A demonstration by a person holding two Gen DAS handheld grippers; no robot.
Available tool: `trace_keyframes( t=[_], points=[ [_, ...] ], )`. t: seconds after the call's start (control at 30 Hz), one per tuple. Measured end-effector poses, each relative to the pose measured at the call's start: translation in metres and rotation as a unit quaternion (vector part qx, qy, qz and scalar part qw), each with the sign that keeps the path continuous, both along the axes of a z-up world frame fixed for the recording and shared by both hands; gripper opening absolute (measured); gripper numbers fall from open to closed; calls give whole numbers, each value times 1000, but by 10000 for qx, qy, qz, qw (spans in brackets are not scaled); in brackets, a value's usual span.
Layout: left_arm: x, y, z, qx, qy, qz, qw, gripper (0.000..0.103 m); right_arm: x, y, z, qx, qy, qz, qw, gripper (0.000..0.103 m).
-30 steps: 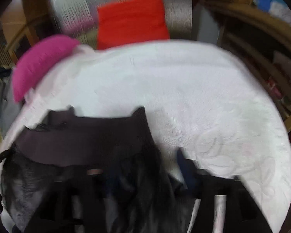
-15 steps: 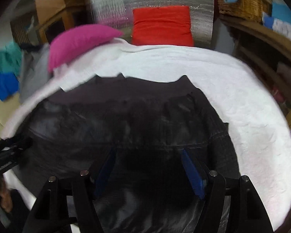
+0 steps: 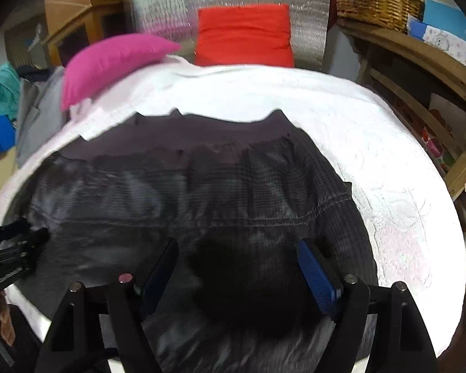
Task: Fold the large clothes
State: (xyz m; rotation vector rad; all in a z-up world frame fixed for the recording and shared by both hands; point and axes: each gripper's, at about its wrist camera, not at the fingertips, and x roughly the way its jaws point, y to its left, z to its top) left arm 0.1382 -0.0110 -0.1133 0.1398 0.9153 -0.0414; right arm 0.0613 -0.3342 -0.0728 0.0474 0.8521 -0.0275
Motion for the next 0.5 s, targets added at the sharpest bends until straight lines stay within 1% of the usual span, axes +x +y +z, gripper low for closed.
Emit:
trace_keyframes(
  t=[0.1, 0.13, 0.27, 0.4, 0.5],
  points=[
    [-12, -1, 10, -26, -107, -6, 9999, 68, -15, 1, 10, 293, -101, 50, 9995, 83],
    [-16, -2, 14, -62, -147, 2, 9999, 68, -22, 3, 12, 383, -153, 46, 9991, 85],
    [-33, 0, 27, -266, -258, 46, 9993, 68, -45, 11, 20, 616, -280, 71, 9977, 88],
    [-43, 5, 37, -377, -356, 80, 9986, 68, -65, 20, 21, 791, -337, 89, 9963, 94],
    [-49, 9, 45, -423, -437, 117, 9981, 68, -72, 22, 22, 871, -381, 53, 9955, 94]
  ],
)
